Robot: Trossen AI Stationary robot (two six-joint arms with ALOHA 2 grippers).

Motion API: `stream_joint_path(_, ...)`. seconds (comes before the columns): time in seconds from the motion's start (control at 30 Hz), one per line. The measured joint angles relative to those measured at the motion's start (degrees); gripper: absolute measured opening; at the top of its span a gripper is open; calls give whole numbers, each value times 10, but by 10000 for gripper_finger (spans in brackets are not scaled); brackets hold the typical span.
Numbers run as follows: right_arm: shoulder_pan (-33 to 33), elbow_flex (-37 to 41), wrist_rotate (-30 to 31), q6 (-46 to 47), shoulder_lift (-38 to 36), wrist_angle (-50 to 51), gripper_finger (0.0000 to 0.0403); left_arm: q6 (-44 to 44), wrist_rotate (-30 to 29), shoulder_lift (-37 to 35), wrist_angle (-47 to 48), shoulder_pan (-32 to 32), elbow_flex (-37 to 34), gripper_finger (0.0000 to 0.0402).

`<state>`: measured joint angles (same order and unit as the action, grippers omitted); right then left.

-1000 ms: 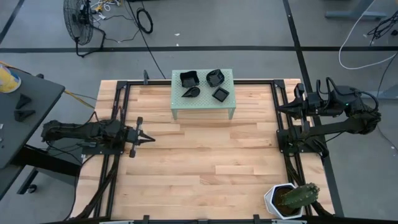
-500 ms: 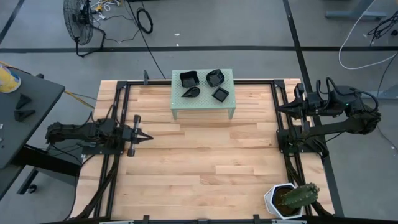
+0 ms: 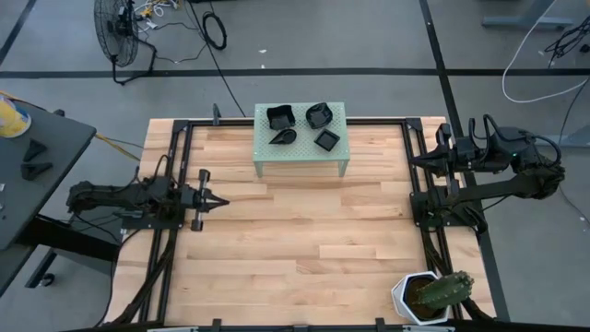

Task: Pick & Place Mini shaped plates
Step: Return to Home Position

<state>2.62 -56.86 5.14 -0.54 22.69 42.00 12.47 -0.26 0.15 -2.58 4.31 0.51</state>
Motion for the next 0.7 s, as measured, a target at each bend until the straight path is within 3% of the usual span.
stream_joint_path(0.27,0,0,0,0,0,0,4,17,-7,1,9,0,0,2)
stream_joint_path(0.47,0,0,0,0,0,0,4,-53,-11,2,15,0,0,20)
stream_joint_path(0.7,0,0,0,0,0,0,4,-58,-10,2,1,0,-1,24)
